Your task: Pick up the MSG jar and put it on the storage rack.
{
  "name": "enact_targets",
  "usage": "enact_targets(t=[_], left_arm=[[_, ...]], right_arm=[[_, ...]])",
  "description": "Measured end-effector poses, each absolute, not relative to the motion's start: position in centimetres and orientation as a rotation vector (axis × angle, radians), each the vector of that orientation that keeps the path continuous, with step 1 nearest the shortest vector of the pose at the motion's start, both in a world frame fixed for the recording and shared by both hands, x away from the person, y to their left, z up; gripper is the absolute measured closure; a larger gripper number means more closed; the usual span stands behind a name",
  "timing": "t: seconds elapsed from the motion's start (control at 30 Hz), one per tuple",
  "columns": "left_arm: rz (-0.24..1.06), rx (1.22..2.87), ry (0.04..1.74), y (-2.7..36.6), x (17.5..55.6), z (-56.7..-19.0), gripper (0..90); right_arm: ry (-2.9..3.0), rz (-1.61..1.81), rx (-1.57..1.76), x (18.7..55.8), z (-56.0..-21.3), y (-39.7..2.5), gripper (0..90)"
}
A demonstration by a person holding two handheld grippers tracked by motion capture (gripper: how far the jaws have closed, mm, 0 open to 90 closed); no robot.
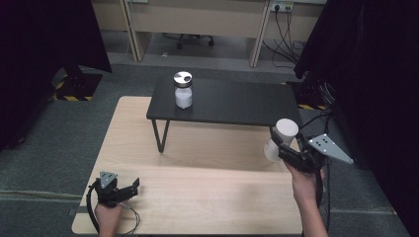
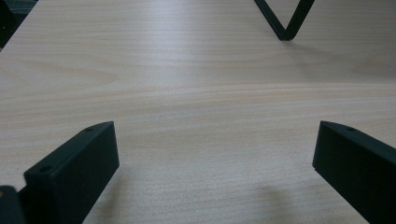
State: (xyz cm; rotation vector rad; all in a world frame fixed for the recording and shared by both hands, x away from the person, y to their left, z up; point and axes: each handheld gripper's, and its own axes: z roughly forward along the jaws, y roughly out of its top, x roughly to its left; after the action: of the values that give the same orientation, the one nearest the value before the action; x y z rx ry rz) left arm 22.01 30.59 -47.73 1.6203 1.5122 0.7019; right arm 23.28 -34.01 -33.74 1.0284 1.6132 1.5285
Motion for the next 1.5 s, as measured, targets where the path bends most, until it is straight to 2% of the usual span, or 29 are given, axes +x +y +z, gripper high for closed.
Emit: enact_targets(t=[0.93, 1.5], left_arm=[[0.701, 1.614, 1.496, 30.8, 21.9, -47.9, 0.0], [0.702, 1.621, 1.495, 30.8, 22.0, -47.8, 0.0]], right_arm=[[1.602, 1.57, 0.979, 27.5, -29.9, -33.5, 34.1], [1.562, 1.584, 1.018, 30.7, -30.2, -33.6, 34.1]])
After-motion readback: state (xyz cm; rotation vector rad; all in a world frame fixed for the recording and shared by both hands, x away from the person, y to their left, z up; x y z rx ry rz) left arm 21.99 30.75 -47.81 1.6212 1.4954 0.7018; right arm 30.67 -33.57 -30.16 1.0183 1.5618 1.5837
